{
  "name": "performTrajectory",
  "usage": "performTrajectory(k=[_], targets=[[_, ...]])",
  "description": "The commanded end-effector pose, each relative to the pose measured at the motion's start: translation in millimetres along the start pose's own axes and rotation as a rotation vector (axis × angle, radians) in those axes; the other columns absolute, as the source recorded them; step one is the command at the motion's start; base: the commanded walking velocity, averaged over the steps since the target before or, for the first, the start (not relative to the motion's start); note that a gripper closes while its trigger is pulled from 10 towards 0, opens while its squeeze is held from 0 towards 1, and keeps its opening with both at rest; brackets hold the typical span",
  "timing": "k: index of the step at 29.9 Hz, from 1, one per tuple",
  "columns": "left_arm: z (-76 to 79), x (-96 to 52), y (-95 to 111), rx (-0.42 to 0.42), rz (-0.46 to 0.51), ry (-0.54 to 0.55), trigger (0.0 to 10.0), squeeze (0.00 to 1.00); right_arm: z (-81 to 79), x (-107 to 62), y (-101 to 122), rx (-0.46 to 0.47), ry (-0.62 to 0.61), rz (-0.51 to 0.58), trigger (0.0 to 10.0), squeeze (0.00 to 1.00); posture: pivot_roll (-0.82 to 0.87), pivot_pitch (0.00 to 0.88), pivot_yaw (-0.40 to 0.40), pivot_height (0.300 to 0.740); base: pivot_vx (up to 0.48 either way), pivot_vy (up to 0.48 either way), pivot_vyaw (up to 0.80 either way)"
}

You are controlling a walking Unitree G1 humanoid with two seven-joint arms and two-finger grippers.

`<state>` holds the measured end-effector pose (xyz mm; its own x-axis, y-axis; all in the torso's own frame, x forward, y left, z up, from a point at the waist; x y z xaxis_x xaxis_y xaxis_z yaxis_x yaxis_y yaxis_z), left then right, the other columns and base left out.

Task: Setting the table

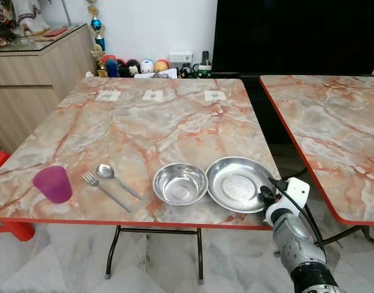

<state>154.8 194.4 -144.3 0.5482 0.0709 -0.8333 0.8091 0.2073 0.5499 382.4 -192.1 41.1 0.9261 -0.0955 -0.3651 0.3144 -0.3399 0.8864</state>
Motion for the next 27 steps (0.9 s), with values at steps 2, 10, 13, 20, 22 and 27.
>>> performTrajectory(k=[2,10,13,20,22,27], targets=[[-0.3,-4.1,-19.7,0.02,-0.066,-0.012,10.0,0.0,6.6,0.3,0.3,-0.01,-0.045,0.002,0.0,0.0,0.03,0.0,-0.009,0.74,0.0,0.0,0.0],[-1.3,-4.5,-20.4,0.029,-0.068,-0.014,10.0,0.0,25.3,-4.8,19.9,0.024,-0.151,0.127,0.0,0.0,0.03,0.0,-0.012,0.74,0.0,0.0,0.0],[-1.8,-4.6,-20.6,0.032,-0.068,-0.014,10.0,0.0,18.9,-9.4,33.9,0.065,-0.107,0.227,0.0,0.0,0.02,0.0,-0.012,0.74,0.0,0.0,0.0],[-3.3,-4.9,-21.1,0.042,-0.07,-0.011,10.0,0.0,17.9,-21.8,52.3,0.172,-0.1,0.374,0.0,0.0,0.02,0.0,-0.012,0.74,0.0,0.0,0.0],[-3.6,-4.9,-21.0,0.043,-0.07,-0.01,10.0,0.0,19.2,-23.4,54.1,0.189,-0.109,0.389,0.0,0.0,0.02,0.0,-0.012,0.74,0.0,0.0,0.0],[-4.8,-5.0,-20.7,0.057,-0.068,-0.007,10.0,0.0,18.8,-35.7,73.4,0.25,-0.088,0.511,0.0,0.0,0.02,0.0,-0.01,0.74,0.0,0.0,0.0]])
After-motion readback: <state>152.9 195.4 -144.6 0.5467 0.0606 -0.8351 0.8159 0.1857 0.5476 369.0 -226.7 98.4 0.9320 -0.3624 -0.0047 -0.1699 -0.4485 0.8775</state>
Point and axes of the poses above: a point about 5 cm out from each wrist's last joint towards the gripper, its own x axis pointing out of the wrist towards the gripper, its own y axis along the axis of the wrist's last joint, z = x × y, the point moved 5 cm from there along x, pointing out of the wrist towards the gripper, and after that the axes turned 5 degrees about -x, right-handed, at the moved point
